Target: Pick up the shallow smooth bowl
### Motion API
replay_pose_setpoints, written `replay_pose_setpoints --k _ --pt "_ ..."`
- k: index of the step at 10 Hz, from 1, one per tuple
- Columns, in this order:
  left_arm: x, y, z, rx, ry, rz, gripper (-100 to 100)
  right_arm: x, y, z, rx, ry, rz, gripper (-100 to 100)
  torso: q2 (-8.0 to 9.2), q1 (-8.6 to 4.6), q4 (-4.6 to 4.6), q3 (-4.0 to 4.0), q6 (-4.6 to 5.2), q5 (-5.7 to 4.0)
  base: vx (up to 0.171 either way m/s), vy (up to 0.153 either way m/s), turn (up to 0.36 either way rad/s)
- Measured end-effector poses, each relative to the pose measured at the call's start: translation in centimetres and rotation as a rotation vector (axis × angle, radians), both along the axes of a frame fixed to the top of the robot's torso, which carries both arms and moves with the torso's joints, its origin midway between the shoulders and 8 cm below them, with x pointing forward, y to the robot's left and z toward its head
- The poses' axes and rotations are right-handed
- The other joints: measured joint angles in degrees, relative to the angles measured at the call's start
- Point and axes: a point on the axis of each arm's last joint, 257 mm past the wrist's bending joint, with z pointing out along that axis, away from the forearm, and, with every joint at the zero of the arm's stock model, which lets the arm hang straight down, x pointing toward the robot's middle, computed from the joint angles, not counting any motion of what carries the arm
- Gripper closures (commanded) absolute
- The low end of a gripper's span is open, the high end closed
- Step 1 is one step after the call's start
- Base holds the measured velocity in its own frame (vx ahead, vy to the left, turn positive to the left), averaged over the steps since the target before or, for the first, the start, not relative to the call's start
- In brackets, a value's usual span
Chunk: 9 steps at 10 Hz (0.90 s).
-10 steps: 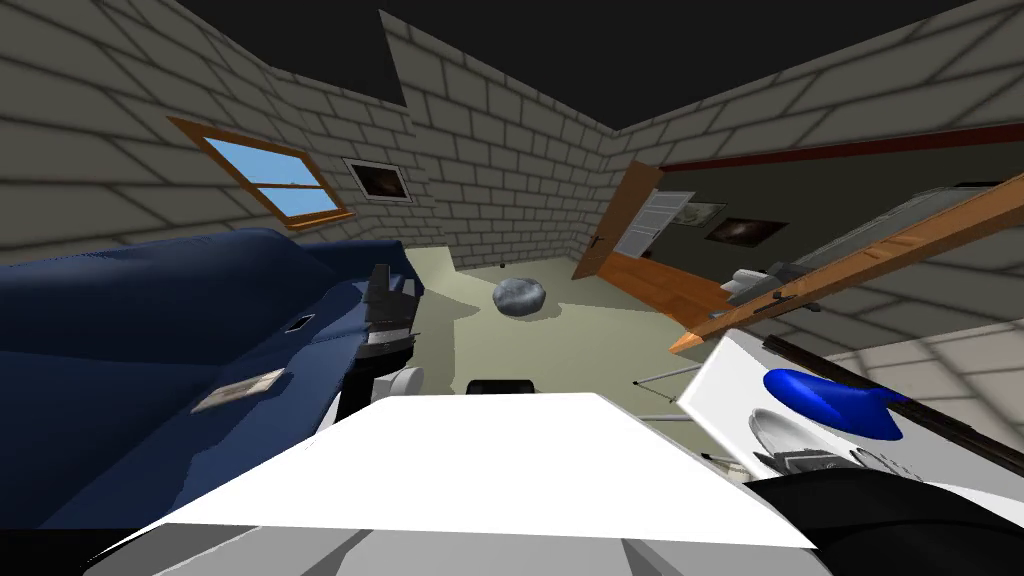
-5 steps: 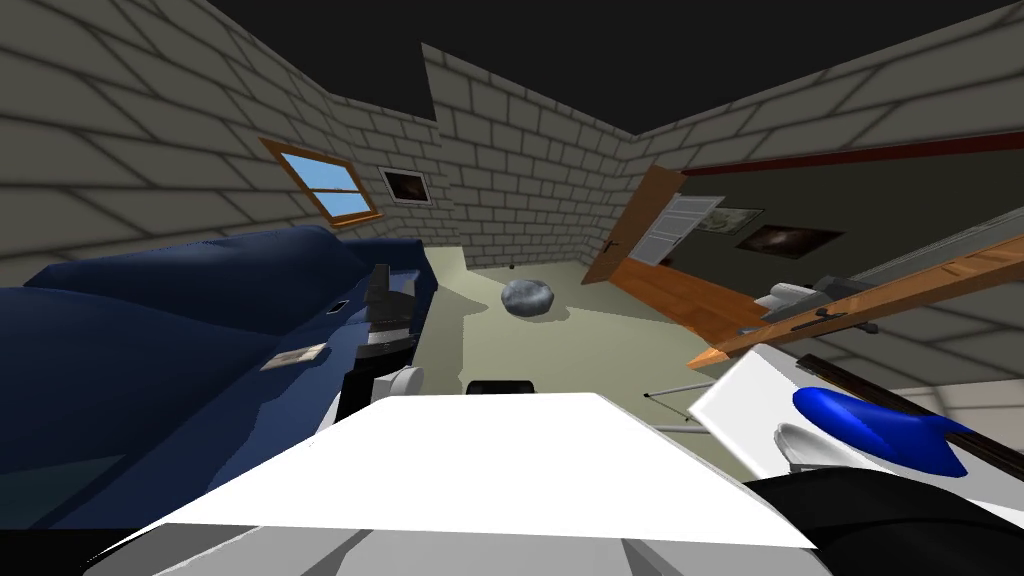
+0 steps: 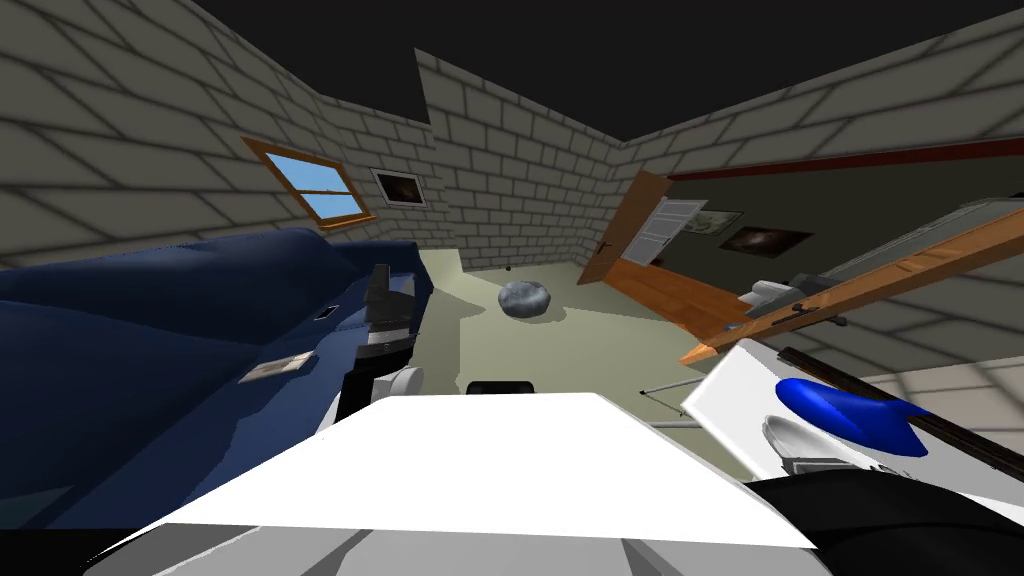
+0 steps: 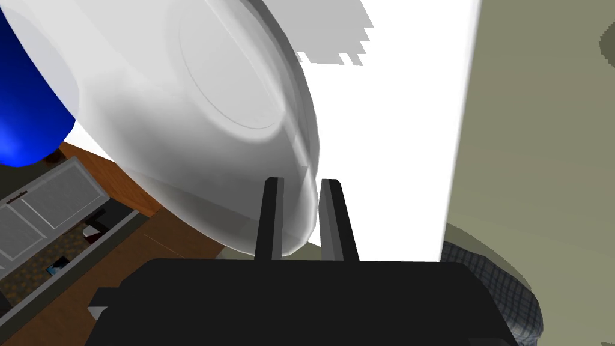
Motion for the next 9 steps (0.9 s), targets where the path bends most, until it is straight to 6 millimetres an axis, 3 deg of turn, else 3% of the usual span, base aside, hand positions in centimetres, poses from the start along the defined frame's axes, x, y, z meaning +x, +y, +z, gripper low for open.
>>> replay_pose_setpoints --k 2,3,4,5,6,9 --pt "0.0 0.0 0.0 0.0 0.0 0.0 0 0.7 0.5 0.1 0.005 0.013 0.037 100 0.0 0.07 -0.03 -0.04 -0.15 -0.01 0.145 -0.06 -0.294" --pt "0.0 0.0 0.0 0.0 0.0 0.0 0 2.3 1.4 0.0 0.016 0.013 0.085 100 -0.19 0.0 -0.06 -0.13 -0.07 0.02 0.201 -0.077 -0.394" --pt "0.0 0.0 0.0 0.0 0.0 0.0 0 3.2 1.6 -0.1 0.018 0.003 0.105 100 -0.24 -0.05 -0.09 -0.17 -0.08 0.01 0.097 -0.035 -0.112" --pt "0.0 0.0 0.0 0.0 0.0 0.0 0 3.3 1.5 -0.2 0.017 0.007 0.116 100 -0.02 0.03 -0.05 -0.06 -0.24 0.02 0.171 -0.045 -0.346" --pt "0.0 0.0 0.0 0.0 0.0 0.0 0 4.7 2.2 -0.1 0.026 0.005 0.163 100 -0.17 0.08 -0.07 -0.12 -0.11 0.05 0.191 -0.044 -0.518" --pt "0.0 0.0 0.0 0.0 0.0 0.0 0 7.7 3.6 -0.1 0.034 0.007 0.285 100 -0.36 -0.06 -0.15 -0.26 -0.09 0.03 0.259 -0.055 -0.422"
